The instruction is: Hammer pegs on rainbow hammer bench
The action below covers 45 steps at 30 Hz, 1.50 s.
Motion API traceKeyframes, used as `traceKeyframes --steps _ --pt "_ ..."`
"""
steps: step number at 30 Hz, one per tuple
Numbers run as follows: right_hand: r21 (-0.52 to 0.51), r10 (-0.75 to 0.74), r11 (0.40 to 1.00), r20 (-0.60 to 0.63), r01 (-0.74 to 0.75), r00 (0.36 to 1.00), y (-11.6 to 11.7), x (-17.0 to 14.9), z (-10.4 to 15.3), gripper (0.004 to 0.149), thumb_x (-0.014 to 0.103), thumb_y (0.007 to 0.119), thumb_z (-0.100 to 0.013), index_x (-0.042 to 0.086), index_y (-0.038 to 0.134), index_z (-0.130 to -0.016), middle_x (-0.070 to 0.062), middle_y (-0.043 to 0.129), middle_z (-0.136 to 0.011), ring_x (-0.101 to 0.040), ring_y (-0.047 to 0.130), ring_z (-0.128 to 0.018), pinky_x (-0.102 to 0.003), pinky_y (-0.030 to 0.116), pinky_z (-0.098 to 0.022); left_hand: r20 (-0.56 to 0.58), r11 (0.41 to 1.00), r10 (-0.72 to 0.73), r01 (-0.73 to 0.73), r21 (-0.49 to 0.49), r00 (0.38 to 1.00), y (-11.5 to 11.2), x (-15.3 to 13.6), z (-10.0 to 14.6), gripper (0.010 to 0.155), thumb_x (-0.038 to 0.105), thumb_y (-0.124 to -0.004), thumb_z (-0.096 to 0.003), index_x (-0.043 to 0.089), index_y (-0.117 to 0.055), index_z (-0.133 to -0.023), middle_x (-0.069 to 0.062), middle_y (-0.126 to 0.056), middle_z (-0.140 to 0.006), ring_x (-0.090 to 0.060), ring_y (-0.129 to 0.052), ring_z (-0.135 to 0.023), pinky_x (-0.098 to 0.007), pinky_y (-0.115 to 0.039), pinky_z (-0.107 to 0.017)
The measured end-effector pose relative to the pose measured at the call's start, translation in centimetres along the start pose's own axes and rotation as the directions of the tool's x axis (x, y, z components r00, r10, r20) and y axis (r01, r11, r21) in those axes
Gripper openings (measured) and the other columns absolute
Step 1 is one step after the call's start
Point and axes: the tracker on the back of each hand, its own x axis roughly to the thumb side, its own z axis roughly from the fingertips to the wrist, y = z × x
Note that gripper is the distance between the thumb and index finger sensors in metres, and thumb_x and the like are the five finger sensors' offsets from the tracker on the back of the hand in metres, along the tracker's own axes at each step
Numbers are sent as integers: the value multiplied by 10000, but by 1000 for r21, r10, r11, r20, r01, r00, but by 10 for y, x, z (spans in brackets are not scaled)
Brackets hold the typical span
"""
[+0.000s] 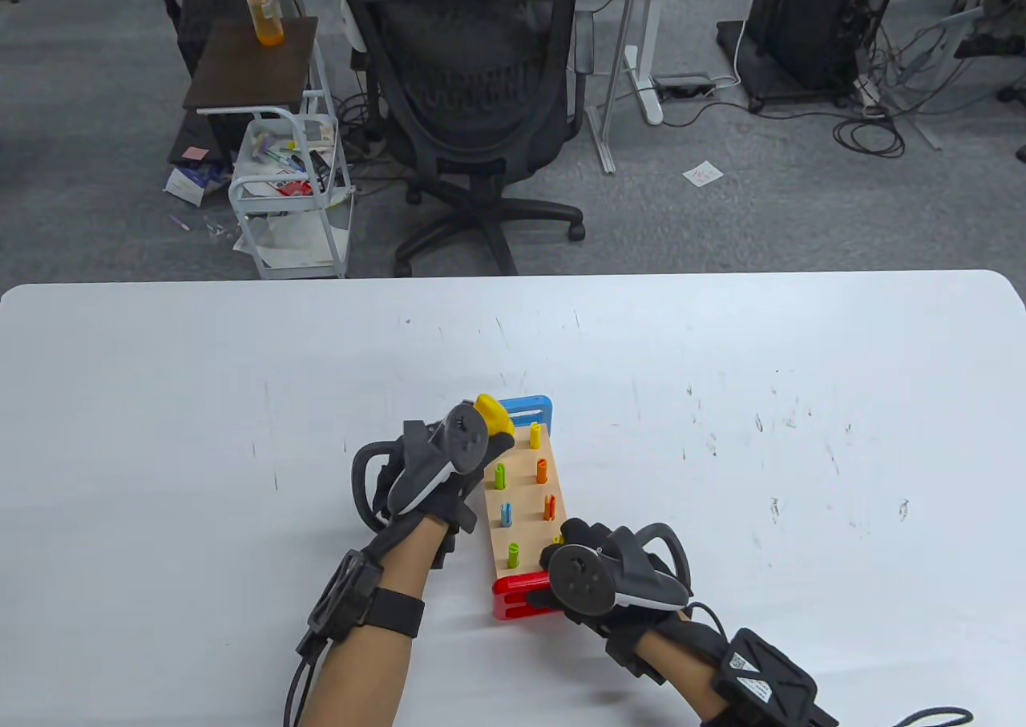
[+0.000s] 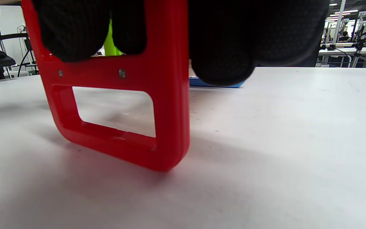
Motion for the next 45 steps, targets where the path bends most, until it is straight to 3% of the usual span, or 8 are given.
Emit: traceKeyframes --steps 8,13,19,30,33,36,38,45 --pt "-2 -1 1000 2 1 1000 0 0 0 380 496 770 -528 162 842 -695 -201 808 -792 -366 932 -584 -565 798 -504 78 941 182 -196 277 980 63 -2 19 744 759 -653 -441 334 -741 -1045 41 -1044 -628 -176 -1118 -352 -287 -936 -214" --pt "-5 1 1000 0 -1 1000 0 0 0 379 497 769 -529 165 840 -696 -199 808 -793 -361 933 -584 -563 800 -503 73 933 157 -172 316 985 60 -8 22 743 757 -646 -444 334 -734 -1049 40 -1041 -636 -178 -1117 -361 -289 -938 -221" --pt "-10 -1 1000 0 1 1000 1 0 0 379 499 769 -528 166 840 -695 -198 808 -792 -360 933 -583 -561 801 -503 -55 991 -129 125 -55 990 2 -7 0 750 788 -566 -438 394 -632 -1072 122 -1013 -683 -91 -1132 -423 -235 -972 -284" --pt "-14 -4 1000 1 4 1000 1 -1 1 381 502 768 -530 166 840 -695 -198 808 -791 -360 933 -583 -561 800 -503 200 879 190 -257 401 961 60 -1 21 747 759 -627 -445 343 -703 -1062 43 -1030 -651 -176 -1112 -390 -305 -941 -261" --pt "-16 -2 1000 0 2 1000 2 -1 1 384 505 767 -530 166 838 -696 -197 809 -791 -360 932 -583 -560 800 -503 172 942 139 -184 282 975 33 3 9 747 756 -640 -443 334 -724 -1053 34 -1037 -640 -181 -1115 -377 -309 -941 -251" --pt "-14 -1 1000 -1 1 1000 2 -1 1 384 505 764 -531 166 837 -696 -196 808 -791 -359 932 -584 -561 799 -504 -17 981 -122 118 -153 992 2 2 -7 737 789 -579 -446 384 -654 -1057 110 -1010 -687 -103 -1124 -436 -251 -968 -302" --pt "-13 -1 1000 0 1 1000 1 -1 1 383 505 763 -533 167 838 -695 -196 807 -791 -361 932 -584 -561 799 -504 21 997 36 -37 74 999 9 -1 -2 739 743 -689 -437 308 -778 -1028 18 -1057 -615 -198 -1123 -348 -326 -943 -231" --pt "-19 -1 1000 1 1 1000 2 -2 1 382 505 756 -537 167 838 -693 -196 810 -788 -360 933 -582 -562 799 -502 188 867 301 -350 355 935 63 -9 21 738 761 -650 -447 337 -721 -1047 49 -1030 -650 -169 -1114 -393 -304 -946 -266"
